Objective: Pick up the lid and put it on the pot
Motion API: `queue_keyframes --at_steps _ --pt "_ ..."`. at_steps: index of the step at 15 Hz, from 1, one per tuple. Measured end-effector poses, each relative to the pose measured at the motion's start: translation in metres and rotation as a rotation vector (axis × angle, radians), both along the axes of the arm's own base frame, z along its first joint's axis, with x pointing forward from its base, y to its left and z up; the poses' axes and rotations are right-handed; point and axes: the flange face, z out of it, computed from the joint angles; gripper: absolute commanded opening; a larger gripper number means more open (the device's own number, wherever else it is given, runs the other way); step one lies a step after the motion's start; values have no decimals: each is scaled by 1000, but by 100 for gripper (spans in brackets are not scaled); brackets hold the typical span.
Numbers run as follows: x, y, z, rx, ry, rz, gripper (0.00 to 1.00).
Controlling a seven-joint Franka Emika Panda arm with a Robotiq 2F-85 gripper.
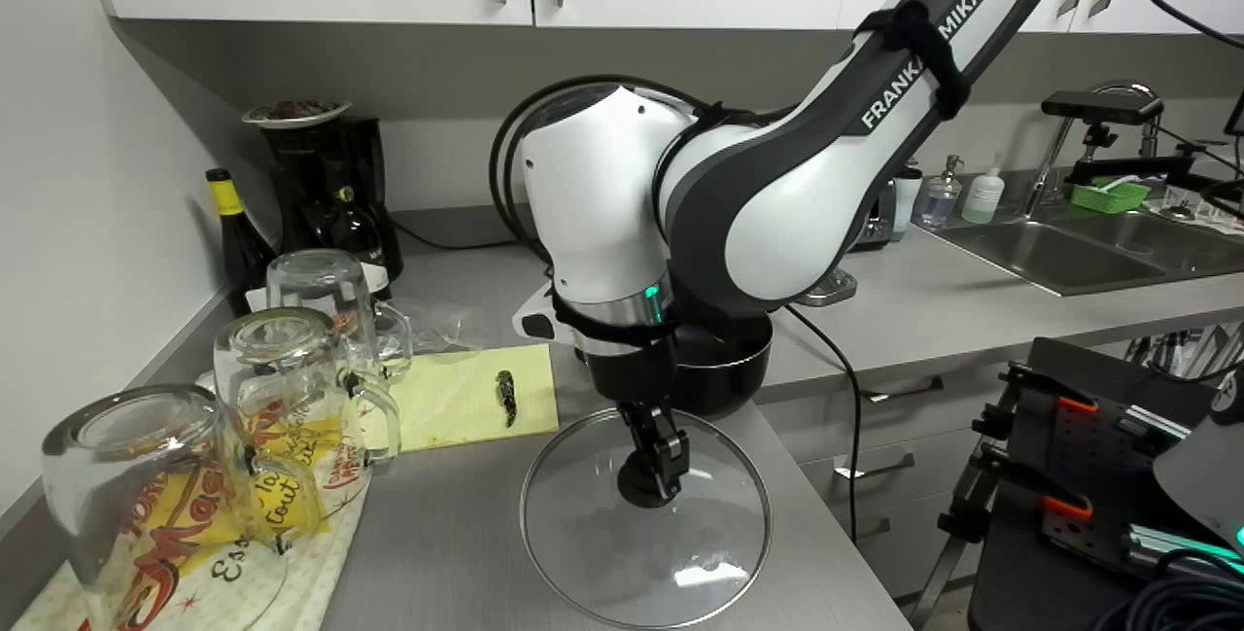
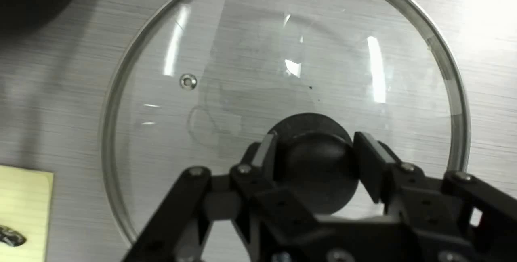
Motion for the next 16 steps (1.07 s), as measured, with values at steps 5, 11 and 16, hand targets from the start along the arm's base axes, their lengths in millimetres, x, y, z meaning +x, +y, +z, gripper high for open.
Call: queue_keyframes --at_steps 5,11,16 --pt "18 -12 34 6 -70 -94 26" --pt "59 -62 83 25 -153 -254 26" --pt "98 -132 117 59 -188 -429 26"
